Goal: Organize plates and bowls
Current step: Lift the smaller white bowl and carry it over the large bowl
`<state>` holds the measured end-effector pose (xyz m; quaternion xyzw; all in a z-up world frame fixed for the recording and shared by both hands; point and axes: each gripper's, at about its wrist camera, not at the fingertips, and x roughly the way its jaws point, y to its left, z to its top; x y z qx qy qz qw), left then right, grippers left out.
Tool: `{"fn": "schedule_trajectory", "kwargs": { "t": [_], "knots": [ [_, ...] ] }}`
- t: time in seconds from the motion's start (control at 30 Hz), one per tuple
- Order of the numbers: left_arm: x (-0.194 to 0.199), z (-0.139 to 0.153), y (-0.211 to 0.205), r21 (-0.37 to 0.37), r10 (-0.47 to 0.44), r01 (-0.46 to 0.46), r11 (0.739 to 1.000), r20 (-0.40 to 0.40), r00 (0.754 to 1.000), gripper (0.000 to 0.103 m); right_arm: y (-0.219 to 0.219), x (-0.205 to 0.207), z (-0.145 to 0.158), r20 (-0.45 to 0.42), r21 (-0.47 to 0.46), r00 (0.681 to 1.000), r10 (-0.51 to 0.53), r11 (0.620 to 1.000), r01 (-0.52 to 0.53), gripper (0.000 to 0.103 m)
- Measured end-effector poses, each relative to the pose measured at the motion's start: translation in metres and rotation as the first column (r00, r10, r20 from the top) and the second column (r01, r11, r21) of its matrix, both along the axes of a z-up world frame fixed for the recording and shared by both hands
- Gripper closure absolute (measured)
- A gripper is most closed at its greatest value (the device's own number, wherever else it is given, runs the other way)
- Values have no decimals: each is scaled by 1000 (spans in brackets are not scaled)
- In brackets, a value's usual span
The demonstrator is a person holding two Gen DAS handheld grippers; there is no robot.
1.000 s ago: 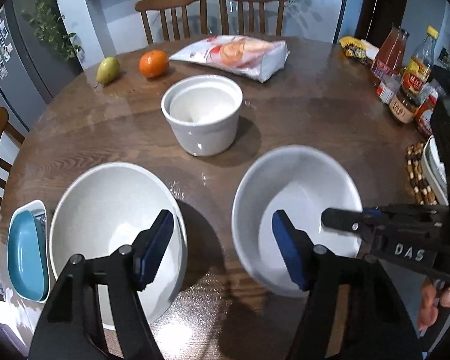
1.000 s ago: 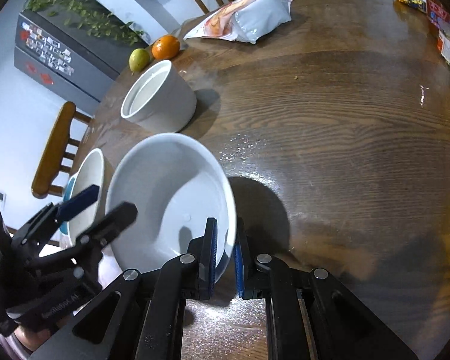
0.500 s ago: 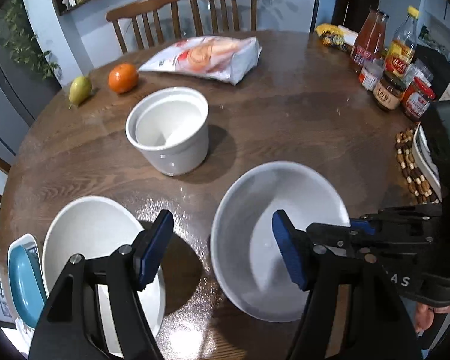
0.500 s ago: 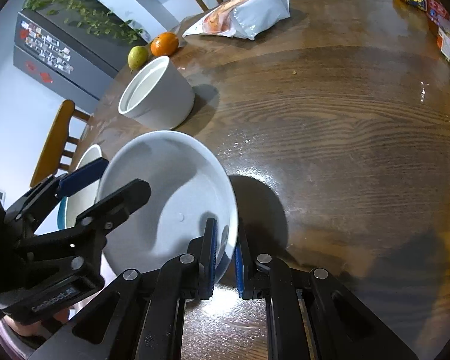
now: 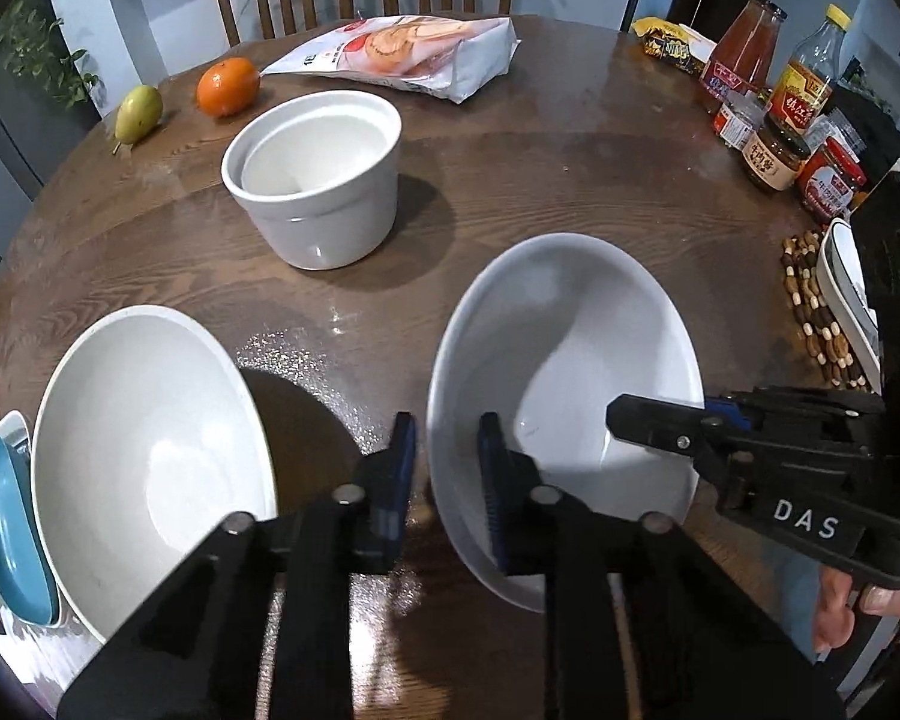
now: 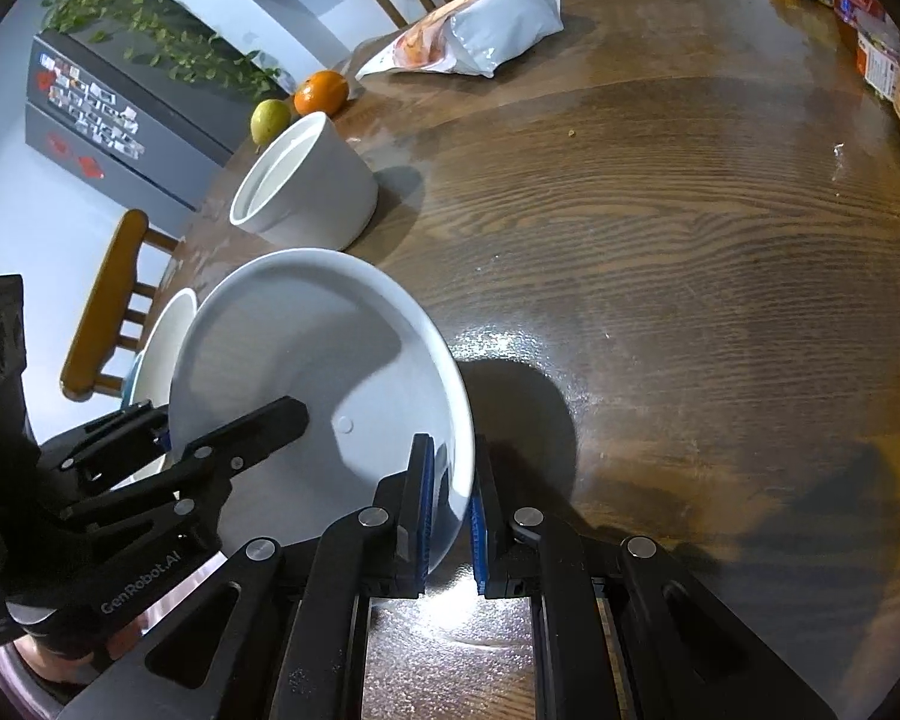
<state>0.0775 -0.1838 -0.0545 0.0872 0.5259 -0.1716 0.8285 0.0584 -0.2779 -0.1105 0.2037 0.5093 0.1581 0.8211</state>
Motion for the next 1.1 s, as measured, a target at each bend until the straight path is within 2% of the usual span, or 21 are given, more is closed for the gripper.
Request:
{"fn": "schedule_trajectory", "kwargs": {
  "t": [0.1, 0.3, 0.7, 1.1],
  "knots": [
    [-3, 0, -1, 14, 2, -3, 1000, 12, 1000, 92, 3, -2, 2, 7, -13, 1000, 0, 1000, 0, 91],
    [-7, 0, 7, 12, 35, -36, 999, 20, 999, 93, 10, -9, 12, 52, -42, 999, -1, 999, 3, 91],
    [-27, 24, 25, 5, 75, -76, 997, 107, 991, 93, 26, -22, 37, 115, -47, 993, 28, 999, -23, 91],
    [-50, 52, 51, -23, 107, -105, 994, 206, 973, 93, 51, -43, 66, 184, -44, 982, 42, 998, -35, 91]
  ]
}}
